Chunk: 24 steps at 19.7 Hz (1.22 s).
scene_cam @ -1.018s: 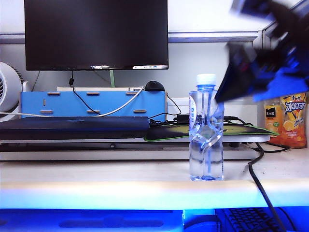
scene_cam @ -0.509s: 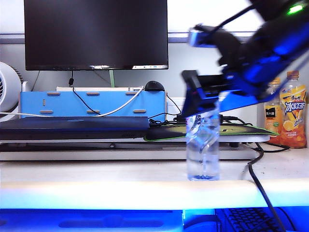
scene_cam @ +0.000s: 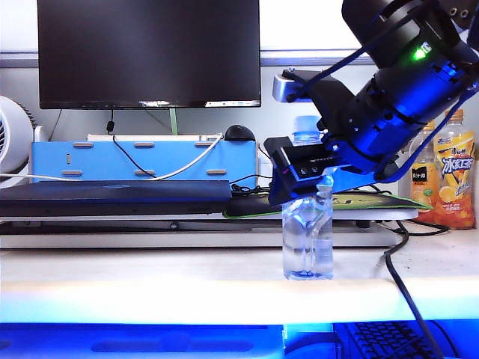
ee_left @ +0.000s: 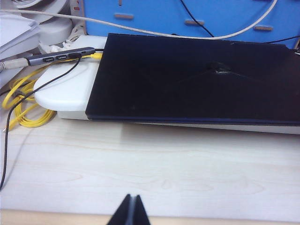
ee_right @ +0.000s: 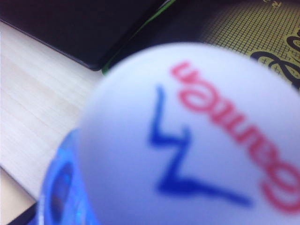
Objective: Pick up the mineral water bottle and place it on the laptop.
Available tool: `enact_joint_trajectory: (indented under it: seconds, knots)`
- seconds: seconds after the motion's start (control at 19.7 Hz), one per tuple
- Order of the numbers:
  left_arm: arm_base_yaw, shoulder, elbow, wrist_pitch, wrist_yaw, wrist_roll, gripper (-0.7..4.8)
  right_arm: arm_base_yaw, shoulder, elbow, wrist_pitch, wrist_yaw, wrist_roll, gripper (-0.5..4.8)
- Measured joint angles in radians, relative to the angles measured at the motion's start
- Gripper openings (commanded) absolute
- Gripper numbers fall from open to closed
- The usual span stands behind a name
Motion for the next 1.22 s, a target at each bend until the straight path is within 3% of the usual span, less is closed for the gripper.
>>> enact_joint_trajectory:
  seconds: [0.05, 0.51, 0.81, 1.02, 1.22]
  knots:
    - [0.0, 0.0, 0.0, 0.0, 0.0, 0.0, -0.02, 0.0, 0.0, 0.003, -0.002, 0.0, 0.0, -0.17]
    - [0.0, 0.0, 0.0, 0.0, 0.0, 0.0, -0.02, 0.002, 0.004, 0.127, -0.065, -0.002, -0.012, -0.06]
    - [0.0, 0.0, 0.0, 0.0, 0.0, 0.0, -0.02, 0.001, 0.018, 0.439, -0.123, -0.055, -0.025, -0.06]
    - [0.0, 0.0, 0.0, 0.0, 0.0, 0.0, -0.02, 0.001, 0.167, 0.724, -0.172, -0.179, -0.026, -0.06]
    - [0.0, 0.0, 0.0, 0.0, 0.0, 0.0, -0.02, 0.002, 0.334, 0.875, -0.239, -0.219, -0.026, -0.06]
